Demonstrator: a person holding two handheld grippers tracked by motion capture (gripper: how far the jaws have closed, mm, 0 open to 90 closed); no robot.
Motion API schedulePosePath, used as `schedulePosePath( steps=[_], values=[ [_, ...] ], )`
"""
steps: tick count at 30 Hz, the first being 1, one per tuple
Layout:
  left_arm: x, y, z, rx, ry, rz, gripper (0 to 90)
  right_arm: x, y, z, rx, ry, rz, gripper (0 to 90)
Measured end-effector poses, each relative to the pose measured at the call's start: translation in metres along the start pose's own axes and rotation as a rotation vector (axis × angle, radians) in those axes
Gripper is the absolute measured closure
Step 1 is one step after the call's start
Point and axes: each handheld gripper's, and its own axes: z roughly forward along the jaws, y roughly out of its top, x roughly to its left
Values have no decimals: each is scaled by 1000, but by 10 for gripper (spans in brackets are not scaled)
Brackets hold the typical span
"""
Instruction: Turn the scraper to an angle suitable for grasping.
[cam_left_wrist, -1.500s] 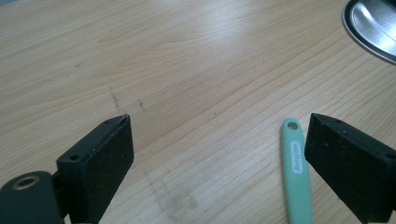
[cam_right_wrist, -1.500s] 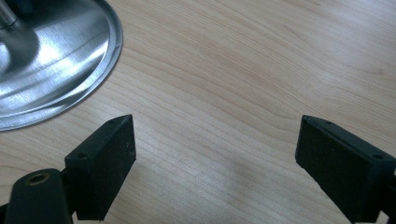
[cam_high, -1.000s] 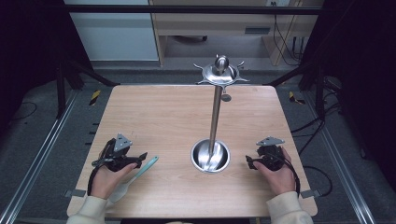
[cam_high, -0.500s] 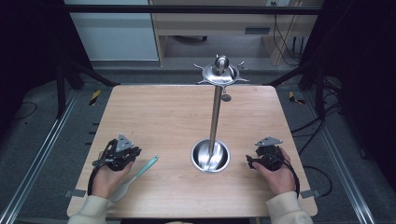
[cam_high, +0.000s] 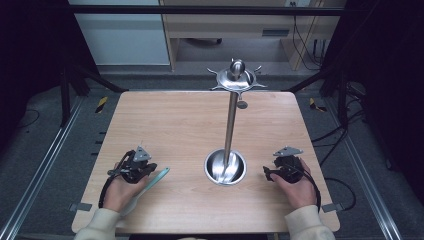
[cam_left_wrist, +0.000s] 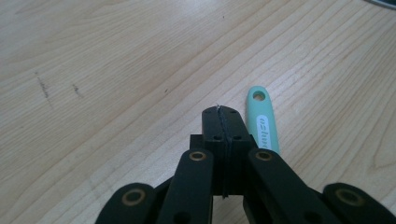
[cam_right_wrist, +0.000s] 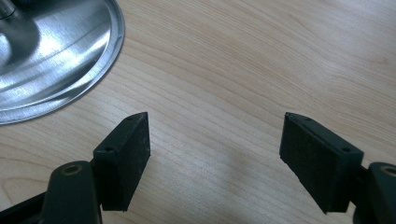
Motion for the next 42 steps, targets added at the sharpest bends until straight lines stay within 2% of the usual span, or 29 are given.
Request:
schedulePosePath(
  steps=[4, 10, 12, 14, 16, 17, 19, 21, 23, 25, 29, 31, 35, 37, 38, 42],
  values=[
    [-4, 0, 6, 24, -5, 0, 900, 0, 0, 0, 5, -1, 0, 247],
    [-12, 3, 12, 42, -19, 28, 900, -1, 0, -1, -2, -5, 6, 258],
    [-14, 3, 11, 33, -59, 24, 900, -2, -1, -1, 0, -7, 9, 260],
    [-20, 5, 11, 37, -53, 58, 900, -2, -1, -1, -1, -10, 10, 261],
    [-25, 6, 10, 37, -114, 53, 900, -1, 0, -1, -1, -10, 10, 262],
    [-30, 7, 9, 44, -125, 83, 900, -1, 0, -1, 0, -11, 9, 263],
    [-41, 10, 8, 57, -102, 141, 900, -2, -1, -1, -1, -19, 8, 266],
    [-47, 13, 8, 59, -109, 165, 900, -3, 0, -2, -5, -22, 11, 266],
    [-51, 15, 6, 51, -131, 169, 900, -3, 0, -3, -8, -25, 12, 266],
    [-54, 18, 1, 44, -129, 185, 900, -2, 0, -2, -7, -24, 14, 266],
    [-57, 24, -7, 29, -115, 192, 900, -2, 0, -3, -17, -28, 7, 264],
    [-58, 28, -11, 26, -106, 182, 900, -2, 0, -3, -18, -26, 5, 263],
    [-58, 35, -12, 72, -117, 183, 876, -1, 0, -2, -16, -23, 9, 260],
    [-58, 38, -11, 111, -87, 183, 863, -2, -1, -3, -19, -24, 16, 260],
    [-57, 40, -10, 123, -86, 177, 859, -3, -1, -3, -19, -28, 17, 259],
    [-55, 49, -7, 203, -114, 188, 829, -3, -1, -3, -19, -25, 21, 258]
  ],
)
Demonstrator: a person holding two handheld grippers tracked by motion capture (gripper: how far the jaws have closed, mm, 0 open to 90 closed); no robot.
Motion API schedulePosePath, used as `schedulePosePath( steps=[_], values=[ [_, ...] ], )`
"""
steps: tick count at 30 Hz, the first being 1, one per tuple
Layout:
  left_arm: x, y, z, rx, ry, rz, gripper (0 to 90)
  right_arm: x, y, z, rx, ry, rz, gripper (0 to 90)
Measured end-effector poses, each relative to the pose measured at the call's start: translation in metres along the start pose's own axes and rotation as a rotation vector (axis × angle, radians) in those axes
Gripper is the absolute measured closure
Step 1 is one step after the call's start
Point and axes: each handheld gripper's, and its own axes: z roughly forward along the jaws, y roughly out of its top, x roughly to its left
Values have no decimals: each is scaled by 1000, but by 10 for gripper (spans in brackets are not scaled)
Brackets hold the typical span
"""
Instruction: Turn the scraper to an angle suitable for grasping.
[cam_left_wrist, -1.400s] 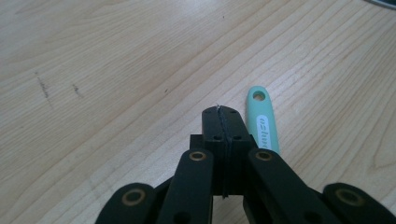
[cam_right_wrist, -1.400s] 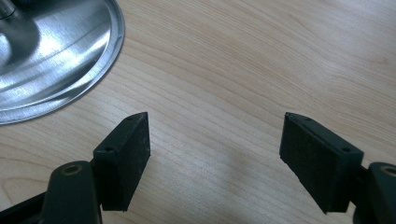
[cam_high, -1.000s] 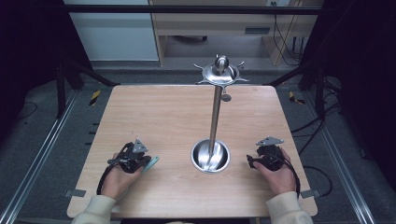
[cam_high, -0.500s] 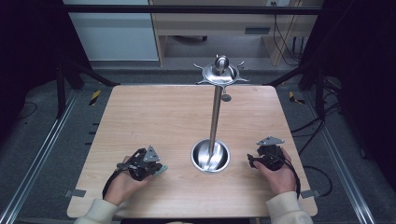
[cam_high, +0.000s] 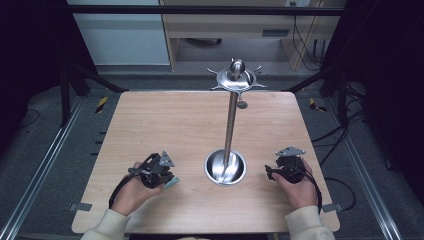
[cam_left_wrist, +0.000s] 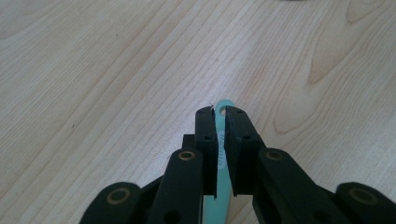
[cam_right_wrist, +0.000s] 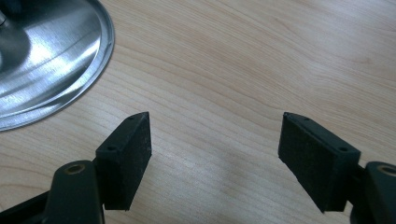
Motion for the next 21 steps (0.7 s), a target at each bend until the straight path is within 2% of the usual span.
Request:
schedulePosePath(
  steps=[4, 10, 12, 14, 17, 18, 21],
  values=[
    [0, 11, -2, 37, -24, 5, 806, -1, 0, 0, -3, 4, 1, 258],
    [-2, 22, -3, 137, -13, 38, 744, 1, 1, -2, -11, 18, 3, 258],
    [0, 22, 0, 170, -35, 36, 736, 2, 1, -1, -13, 18, -1, 258],
    [1, 22, 4, 186, -40, 31, 732, 2, 1, 0, -4, 17, -1, 258],
    [2, 24, 11, 225, -36, 45, 707, 1, 0, -1, 0, 21, 5, 258],
    [3, 25, 12, 231, -33, 45, 701, 1, 0, -1, -1, 21, 4, 258],
    [3, 26, 14, 232, -58, 43, 693, 1, 0, 0, 1, 23, 3, 257]
  ],
)
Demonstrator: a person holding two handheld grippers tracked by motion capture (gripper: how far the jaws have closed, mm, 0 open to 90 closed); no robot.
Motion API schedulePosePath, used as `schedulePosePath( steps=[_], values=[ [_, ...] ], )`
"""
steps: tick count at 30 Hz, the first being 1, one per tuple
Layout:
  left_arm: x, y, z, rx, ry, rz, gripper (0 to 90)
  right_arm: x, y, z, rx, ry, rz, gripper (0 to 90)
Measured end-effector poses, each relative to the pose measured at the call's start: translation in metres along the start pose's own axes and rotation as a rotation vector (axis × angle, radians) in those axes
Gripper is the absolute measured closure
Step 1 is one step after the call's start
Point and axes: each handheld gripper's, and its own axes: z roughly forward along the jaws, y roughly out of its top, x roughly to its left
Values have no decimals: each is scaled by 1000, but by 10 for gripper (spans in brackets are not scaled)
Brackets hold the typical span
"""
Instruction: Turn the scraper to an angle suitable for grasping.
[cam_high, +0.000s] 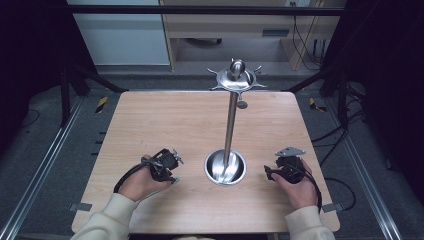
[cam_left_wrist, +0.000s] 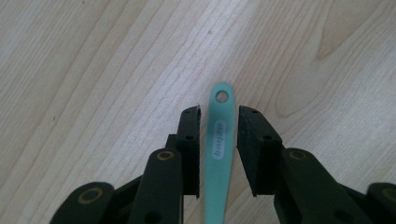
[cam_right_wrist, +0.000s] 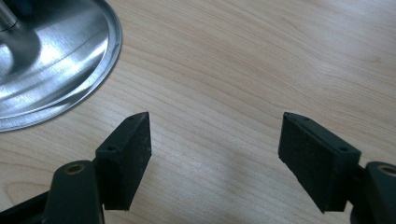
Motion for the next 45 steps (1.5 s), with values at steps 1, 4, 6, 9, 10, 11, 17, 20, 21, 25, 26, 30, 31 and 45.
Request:
schedulePosePath(
  steps=[1, 4, 6, 9, 10, 11, 17, 20, 21, 25, 26, 30, 31, 45],
  values=[
    [0, 0, 1, 1, -1, 3, 683, 1, 0, 0, -1, 1, 5, 256],
    [0, 0, 3, 28, -10, 14, 659, 1, 0, 0, -1, -2, 2, 255],
    [1, -1, 6, 42, -9, 13, 643, 1, 0, 0, -1, -2, 2, 255],
    [3, -2, 9, 46, -14, 9, 641, 1, 0, 0, 0, 0, 3, 255],
    [3, -1, 11, 49, -18, 11, 641, 1, 0, 0, -1, 0, 4, 255],
    [2, -1, 12, 57, -14, 15, 637, 1, 0, 0, 0, 2, 4, 255],
    [2, 0, 14, 73, -6, 30, 630, 1, 0, 0, 1, 1, 0, 255],
    [3, 1, 14, 80, -14, 31, 630, 1, 0, 0, -1, 3, 0, 255],
    [3, 2, 14, 79, -16, 27, 631, 1, 0, 1, -1, 3, 2, 255],
    [3, 3, 17, 89, -23, 32, 640, 1, 0, 1, 1, 4, -4, 255],
    [2, 3, 18, 90, -24, 33, 640, 1, 0, 1, 3, 4, -5, 255],
    [0, 4, 19, 93, -19, 37, 650, 1, 0, 1, 7, 7, -4, 255],
    [0, 4, 19, 92, -20, 37, 652, 1, 0, 1, 5, 6, -6, 255],
    [4, 2, 17, 82, -23, 19, 740, 1, 0, 2, 11, 7, -7, 254]
  ],
)
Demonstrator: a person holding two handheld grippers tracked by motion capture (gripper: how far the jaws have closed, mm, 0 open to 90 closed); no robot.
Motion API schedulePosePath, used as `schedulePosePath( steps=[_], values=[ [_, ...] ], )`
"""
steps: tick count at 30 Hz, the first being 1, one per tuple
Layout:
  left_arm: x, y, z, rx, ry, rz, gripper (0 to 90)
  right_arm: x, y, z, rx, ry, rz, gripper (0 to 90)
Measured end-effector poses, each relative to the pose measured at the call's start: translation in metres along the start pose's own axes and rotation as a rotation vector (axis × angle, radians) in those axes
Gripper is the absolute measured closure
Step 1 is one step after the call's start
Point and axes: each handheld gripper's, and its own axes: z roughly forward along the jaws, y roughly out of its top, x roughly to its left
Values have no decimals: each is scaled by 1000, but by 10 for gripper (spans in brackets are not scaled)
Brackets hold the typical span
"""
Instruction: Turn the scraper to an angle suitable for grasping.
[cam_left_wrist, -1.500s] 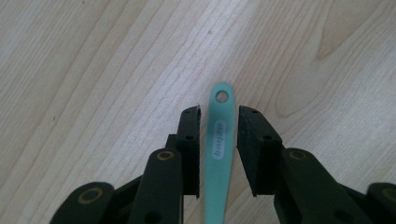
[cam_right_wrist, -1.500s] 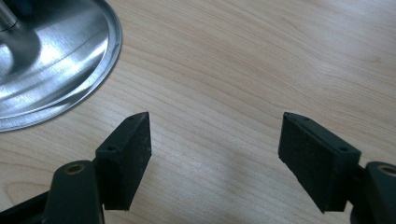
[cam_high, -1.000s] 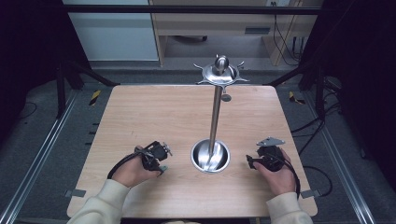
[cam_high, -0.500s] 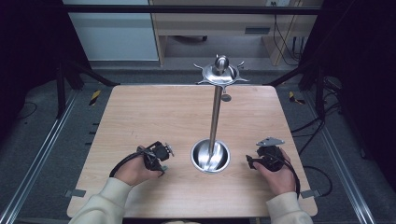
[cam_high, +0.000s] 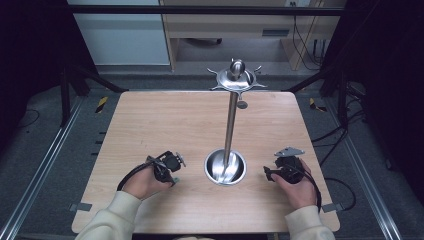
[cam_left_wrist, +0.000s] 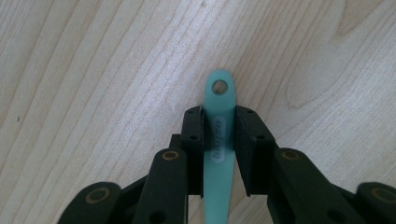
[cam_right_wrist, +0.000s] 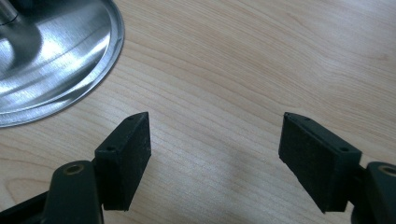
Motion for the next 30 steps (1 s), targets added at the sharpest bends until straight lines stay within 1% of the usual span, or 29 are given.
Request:
schedulePosePath(
  steps=[4, 9, 11, 15, 17, 20, 21, 22, 24, 28, 30],
  values=[
    [3, -3, -7, -25, 4, -21, 741, 1, 0, 0, 4, 1, 2, 253],
    [3, -5, -22, -96, 23, -40, 742, 0, 1, -1, -5, 6, -3, 253],
    [2, -6, -29, -129, 36, -45, 743, -2, 0, 0, -2, 7, 5, 253],
    [1, -9, -45, -195, 41, -56, 744, -3, 0, 0, -3, 6, 8, 248],
    [0, -10, -54, -212, 51, -50, 744, -2, 0, 1, -3, 7, 7, 234],
    [-4, -12, -67, -254, 58, -42, 744, -1, 1, 2, 4, 14, 7, 216],
    [-5, -13, -71, -274, 55, -45, 744, -1, 1, 2, 11, 13, 11, 203],
    [-6, -13, -75, -283, 56, -39, 744, -2, 1, 3, 14, 16, 18, 194],
    [-9, -14, -83, -298, 70, -34, 744, -2, 1, 3, 12, 17, 28, 185],
    [-9, -16, -94, -341, 64, -44, 744, -3, 1, 2, 16, 17, 35, 176],
    [-9, -17, -102, -362, 77, -45, 745, -3, 1, 2, 16, 22, 35, 176]
  ],
)
